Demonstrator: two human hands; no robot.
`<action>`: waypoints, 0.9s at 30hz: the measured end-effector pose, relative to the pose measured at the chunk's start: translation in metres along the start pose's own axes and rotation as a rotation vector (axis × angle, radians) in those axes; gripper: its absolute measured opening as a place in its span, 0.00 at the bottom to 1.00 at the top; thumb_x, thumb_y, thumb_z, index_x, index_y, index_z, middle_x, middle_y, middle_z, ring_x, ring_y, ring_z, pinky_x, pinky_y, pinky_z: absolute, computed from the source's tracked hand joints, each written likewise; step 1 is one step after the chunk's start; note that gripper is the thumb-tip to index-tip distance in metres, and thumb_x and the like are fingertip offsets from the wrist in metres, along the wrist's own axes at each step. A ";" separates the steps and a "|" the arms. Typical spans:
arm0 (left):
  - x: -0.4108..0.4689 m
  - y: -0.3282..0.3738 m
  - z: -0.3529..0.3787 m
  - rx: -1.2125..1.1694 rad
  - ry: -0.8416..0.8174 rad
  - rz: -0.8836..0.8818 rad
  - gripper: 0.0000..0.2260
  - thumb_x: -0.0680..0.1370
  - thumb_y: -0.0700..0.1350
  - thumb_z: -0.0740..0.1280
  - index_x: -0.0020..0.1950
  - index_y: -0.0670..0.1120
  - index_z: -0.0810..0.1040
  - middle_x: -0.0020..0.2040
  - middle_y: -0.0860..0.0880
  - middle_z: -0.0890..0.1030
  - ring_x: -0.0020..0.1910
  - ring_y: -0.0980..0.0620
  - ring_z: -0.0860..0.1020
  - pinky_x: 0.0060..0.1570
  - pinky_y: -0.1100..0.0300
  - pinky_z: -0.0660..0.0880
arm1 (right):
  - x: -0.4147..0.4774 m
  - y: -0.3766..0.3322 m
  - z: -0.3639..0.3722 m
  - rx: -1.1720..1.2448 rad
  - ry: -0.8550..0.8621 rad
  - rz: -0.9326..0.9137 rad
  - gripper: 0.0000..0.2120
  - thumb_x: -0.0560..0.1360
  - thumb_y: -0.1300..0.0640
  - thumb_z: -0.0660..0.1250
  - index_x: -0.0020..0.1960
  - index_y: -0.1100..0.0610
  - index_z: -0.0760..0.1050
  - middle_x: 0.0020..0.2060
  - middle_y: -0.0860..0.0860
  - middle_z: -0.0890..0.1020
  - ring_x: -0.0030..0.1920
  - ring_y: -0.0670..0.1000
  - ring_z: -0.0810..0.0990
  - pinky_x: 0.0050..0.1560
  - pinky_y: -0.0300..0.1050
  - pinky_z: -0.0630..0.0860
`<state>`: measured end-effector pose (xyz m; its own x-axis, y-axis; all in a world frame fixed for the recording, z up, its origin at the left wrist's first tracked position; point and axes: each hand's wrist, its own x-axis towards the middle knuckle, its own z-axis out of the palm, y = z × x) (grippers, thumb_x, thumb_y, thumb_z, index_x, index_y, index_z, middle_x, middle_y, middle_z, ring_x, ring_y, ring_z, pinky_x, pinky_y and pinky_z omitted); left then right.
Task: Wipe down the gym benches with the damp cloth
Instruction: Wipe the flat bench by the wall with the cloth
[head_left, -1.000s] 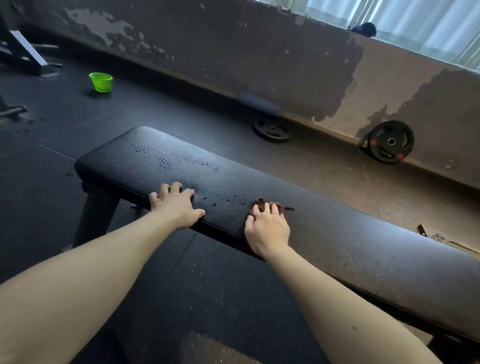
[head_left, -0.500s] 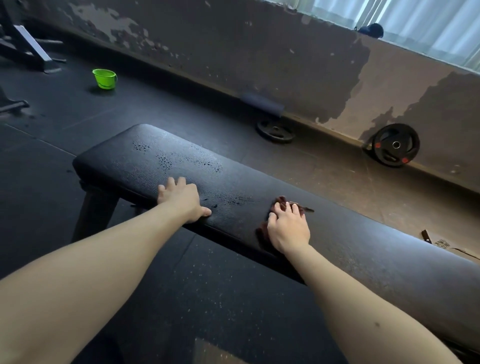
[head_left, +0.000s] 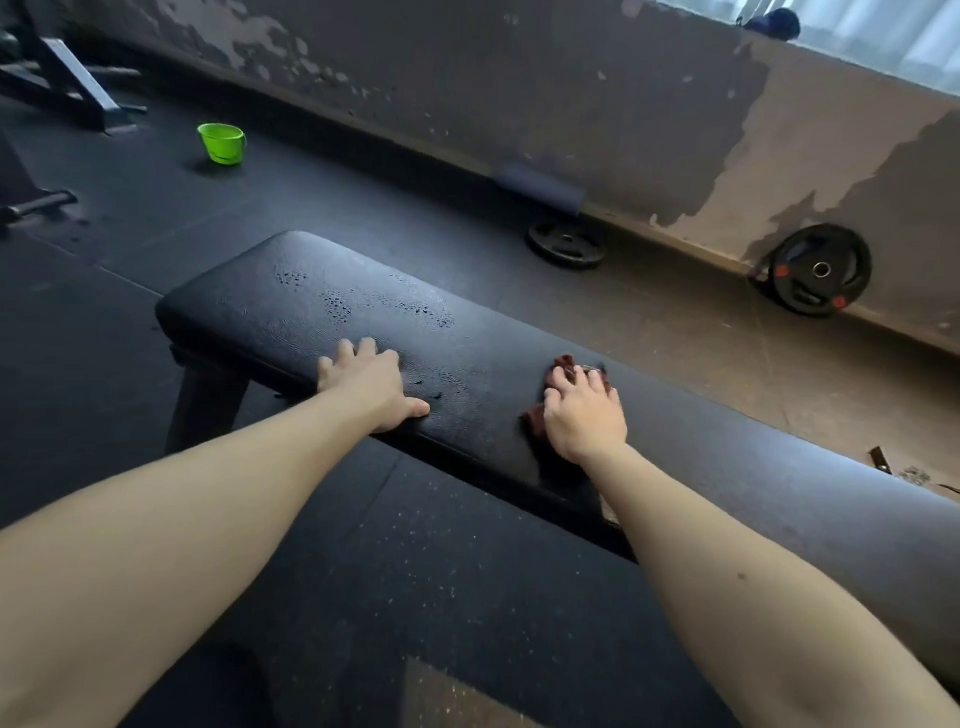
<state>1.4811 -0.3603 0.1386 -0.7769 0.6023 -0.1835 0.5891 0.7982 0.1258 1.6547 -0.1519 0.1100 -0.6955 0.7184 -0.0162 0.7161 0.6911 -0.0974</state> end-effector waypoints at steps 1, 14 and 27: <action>0.000 0.000 0.001 0.001 0.002 0.000 0.35 0.71 0.73 0.68 0.70 0.52 0.72 0.72 0.46 0.67 0.72 0.42 0.63 0.68 0.44 0.64 | 0.003 0.007 0.000 0.003 -0.008 0.059 0.25 0.84 0.48 0.46 0.79 0.51 0.64 0.81 0.55 0.61 0.81 0.58 0.55 0.79 0.60 0.52; 0.004 0.000 0.002 0.020 0.002 -0.001 0.36 0.71 0.73 0.67 0.70 0.52 0.71 0.72 0.46 0.67 0.72 0.42 0.63 0.69 0.43 0.64 | 0.020 -0.069 0.009 0.053 -0.044 -0.170 0.26 0.85 0.48 0.48 0.82 0.51 0.60 0.82 0.55 0.58 0.82 0.57 0.51 0.81 0.56 0.47; 0.006 -0.003 0.010 0.014 0.047 0.021 0.34 0.71 0.73 0.66 0.68 0.53 0.71 0.71 0.47 0.67 0.71 0.42 0.63 0.68 0.44 0.64 | 0.072 -0.019 0.003 -0.001 -0.027 0.148 0.30 0.80 0.46 0.48 0.78 0.56 0.63 0.78 0.60 0.64 0.78 0.62 0.59 0.79 0.61 0.52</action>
<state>1.4769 -0.3591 0.1278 -0.7738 0.6188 -0.1354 0.6079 0.7855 0.1158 1.5907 -0.1135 0.1080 -0.5838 0.8099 -0.0565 0.8108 0.5782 -0.0908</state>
